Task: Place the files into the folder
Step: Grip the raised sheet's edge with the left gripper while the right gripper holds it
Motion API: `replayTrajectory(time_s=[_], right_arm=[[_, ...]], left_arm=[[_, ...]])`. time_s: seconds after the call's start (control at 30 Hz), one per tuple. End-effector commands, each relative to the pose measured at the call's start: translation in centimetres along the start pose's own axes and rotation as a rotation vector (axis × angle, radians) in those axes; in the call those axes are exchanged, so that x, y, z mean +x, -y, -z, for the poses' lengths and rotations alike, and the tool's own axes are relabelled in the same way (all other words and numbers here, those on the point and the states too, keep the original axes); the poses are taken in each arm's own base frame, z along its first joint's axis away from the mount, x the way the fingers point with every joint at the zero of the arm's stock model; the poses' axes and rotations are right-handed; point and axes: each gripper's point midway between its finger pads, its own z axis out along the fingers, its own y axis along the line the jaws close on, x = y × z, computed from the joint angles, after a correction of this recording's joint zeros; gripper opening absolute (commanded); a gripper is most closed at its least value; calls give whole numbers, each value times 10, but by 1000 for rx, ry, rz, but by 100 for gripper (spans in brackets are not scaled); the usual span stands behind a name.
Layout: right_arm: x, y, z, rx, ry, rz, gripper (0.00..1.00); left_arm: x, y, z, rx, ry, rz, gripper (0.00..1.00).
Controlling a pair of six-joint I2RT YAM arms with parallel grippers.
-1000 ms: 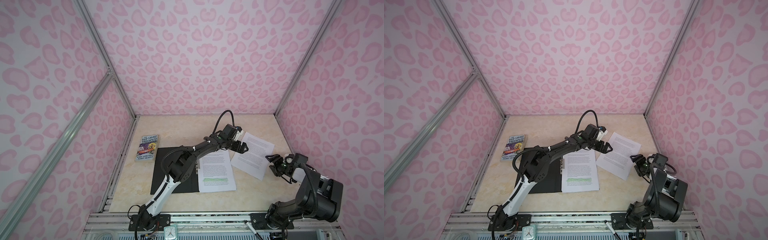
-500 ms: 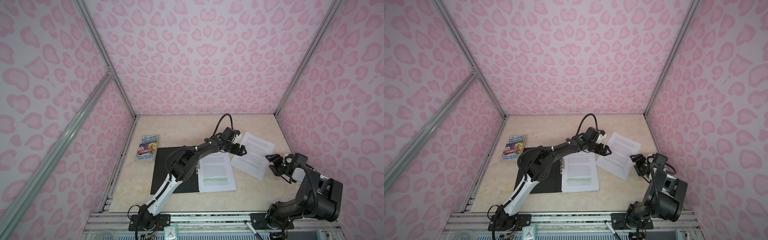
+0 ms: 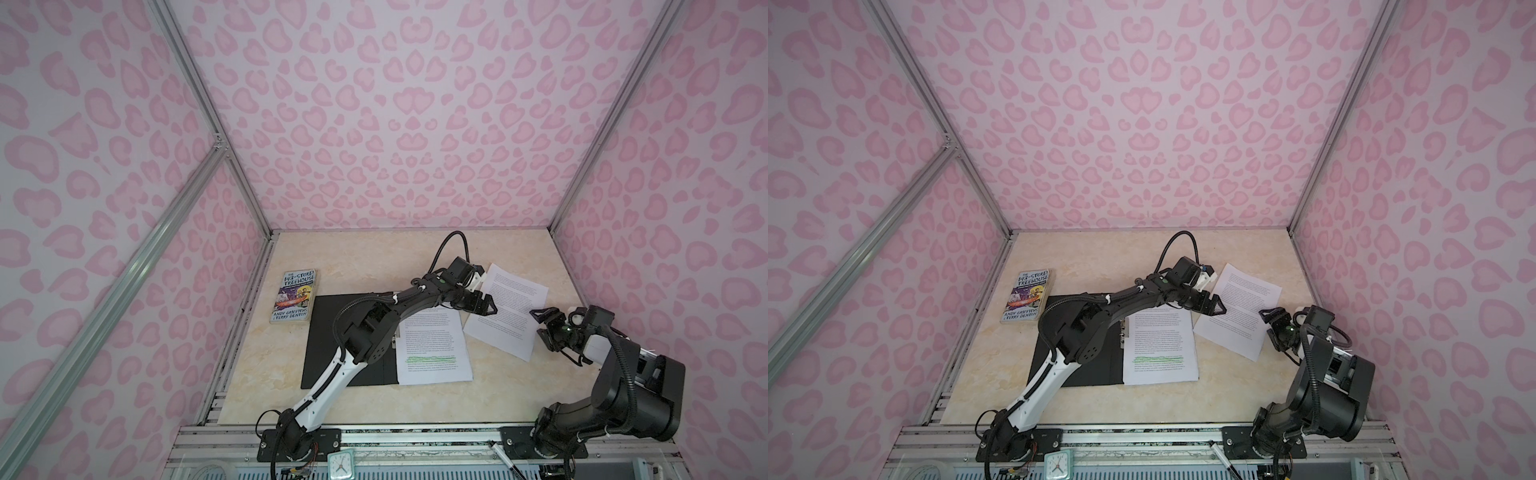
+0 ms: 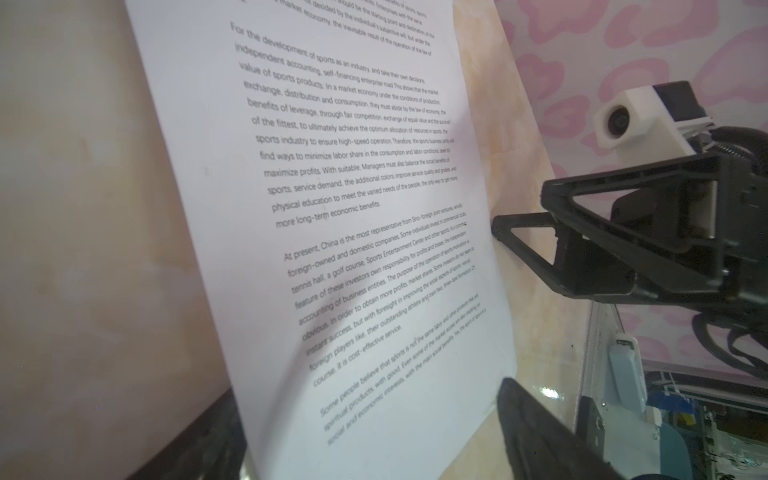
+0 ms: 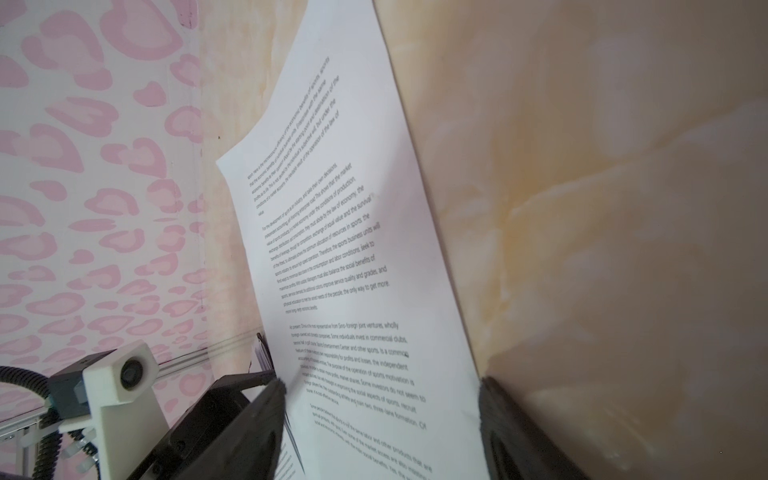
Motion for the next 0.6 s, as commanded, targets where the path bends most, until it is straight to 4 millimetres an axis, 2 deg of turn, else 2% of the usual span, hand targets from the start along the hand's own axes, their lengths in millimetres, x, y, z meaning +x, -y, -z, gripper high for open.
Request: replayTrajectory(time_s=[0.0, 0.2, 0.33, 0.57], right_arm=[[21, 31, -2, 131, -55, -91, 75], [22, 30, -2, 122, -60, -94, 75], [20, 25, 0, 116, -53, -89, 75], [19, 20, 3, 105, -49, -87, 75]], left_arm=[[6, 2, -4, 42, -38, 104, 90], [-12, 16, -1, 88, -2, 158, 82], [-20, 16, 4, 84, 18, 173, 68], [-19, 10, 1, 85, 10, 201, 56]])
